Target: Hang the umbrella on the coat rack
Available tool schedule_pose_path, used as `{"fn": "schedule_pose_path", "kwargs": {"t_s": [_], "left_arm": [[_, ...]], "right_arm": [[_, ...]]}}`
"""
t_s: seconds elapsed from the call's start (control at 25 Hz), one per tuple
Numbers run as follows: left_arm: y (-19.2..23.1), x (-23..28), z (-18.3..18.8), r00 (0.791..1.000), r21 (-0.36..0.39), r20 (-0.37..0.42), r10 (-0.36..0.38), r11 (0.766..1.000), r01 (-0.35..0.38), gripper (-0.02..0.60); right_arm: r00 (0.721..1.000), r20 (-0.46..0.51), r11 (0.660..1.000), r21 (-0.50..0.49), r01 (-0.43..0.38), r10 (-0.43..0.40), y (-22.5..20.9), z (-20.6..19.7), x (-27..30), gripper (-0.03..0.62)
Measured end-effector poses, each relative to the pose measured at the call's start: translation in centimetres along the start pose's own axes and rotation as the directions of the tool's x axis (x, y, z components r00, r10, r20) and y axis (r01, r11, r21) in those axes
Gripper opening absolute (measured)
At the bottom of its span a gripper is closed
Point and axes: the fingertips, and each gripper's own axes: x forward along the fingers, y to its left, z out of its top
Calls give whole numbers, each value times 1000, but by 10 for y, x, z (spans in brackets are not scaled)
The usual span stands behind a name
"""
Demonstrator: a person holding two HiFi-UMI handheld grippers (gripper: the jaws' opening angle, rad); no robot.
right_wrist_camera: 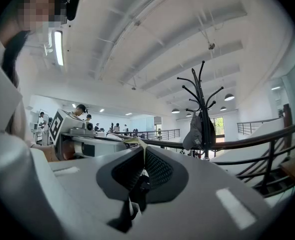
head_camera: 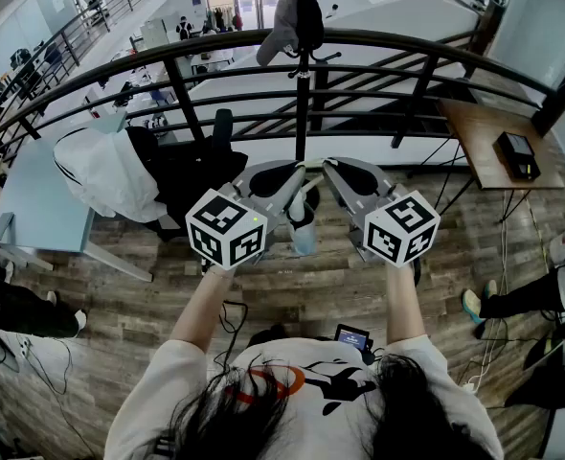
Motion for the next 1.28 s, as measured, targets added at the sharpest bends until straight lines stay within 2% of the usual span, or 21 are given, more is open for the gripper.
{"fn": "schedule_pose_path", "kwargs": {"t_s": [0.28, 0.84, 1.08, 1.28], "left_arm": [[6, 2, -2, 999, -4, -11, -33, 999, 33, 0], [41, -6, -9, 994, -34, 9, -106, 994, 107, 0], [59, 8, -13, 994, -47, 5, -111, 993, 111, 0], [74, 38, -14, 994, -35, 11, -105, 994, 105, 0]], "right_arm": [[1000, -12, 999, -45, 27, -28, 2, 3, 11, 28], [993, 6, 993, -10, 116, -116, 0, -10, 46, 29], [993, -9, 993, -13, 119, -119, -18, -12, 64, 29], [993, 9, 993, -4, 115, -115, -55, -15, 74, 29]]}}
